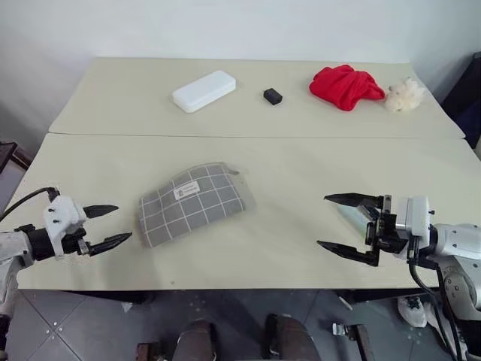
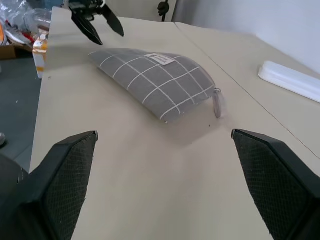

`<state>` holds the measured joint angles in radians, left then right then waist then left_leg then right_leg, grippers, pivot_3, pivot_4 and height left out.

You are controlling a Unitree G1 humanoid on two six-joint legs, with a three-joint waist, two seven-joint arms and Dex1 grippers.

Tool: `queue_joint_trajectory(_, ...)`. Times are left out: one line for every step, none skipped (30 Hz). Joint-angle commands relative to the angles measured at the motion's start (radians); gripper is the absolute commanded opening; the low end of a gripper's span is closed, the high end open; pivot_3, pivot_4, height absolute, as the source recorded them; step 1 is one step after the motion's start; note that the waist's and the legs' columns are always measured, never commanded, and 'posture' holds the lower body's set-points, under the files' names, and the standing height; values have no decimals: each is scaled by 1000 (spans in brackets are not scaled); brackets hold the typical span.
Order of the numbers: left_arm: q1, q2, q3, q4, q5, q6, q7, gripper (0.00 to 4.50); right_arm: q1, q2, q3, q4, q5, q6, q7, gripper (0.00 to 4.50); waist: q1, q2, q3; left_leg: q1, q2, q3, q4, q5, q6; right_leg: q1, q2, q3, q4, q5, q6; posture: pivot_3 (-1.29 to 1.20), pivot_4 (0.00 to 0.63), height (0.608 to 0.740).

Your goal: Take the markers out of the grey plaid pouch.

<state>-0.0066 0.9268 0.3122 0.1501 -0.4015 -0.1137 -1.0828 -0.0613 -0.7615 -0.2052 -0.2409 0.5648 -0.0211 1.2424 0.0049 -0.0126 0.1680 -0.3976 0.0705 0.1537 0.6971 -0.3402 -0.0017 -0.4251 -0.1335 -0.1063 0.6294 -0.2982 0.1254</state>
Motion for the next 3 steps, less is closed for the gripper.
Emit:
queue_joint_trajectory(37,-45,23,-161,-42,-7,13,3831,-8,6,-20,-4,-7,-49,9,4500,-3,0,0,0,0,0,0,0,0,0,0,0,0,0,0,0,150,740)
queue_joint_trajectory(47,-65,19,-197,-51,5,26,3831,-10,8,-14,-3,-13,-60,11,4500,-4,0,0,0,0,0,1,0,0,0,0,0,1,0,0,0,150,740)
queue_joint_trajectory(53,-80,14,-223,-49,15,38,3831,-11,10,-7,-1,-19,-74,16,4500,-4,0,0,1,0,0,1,0,0,1,0,1,1,0,0,0,150,740)
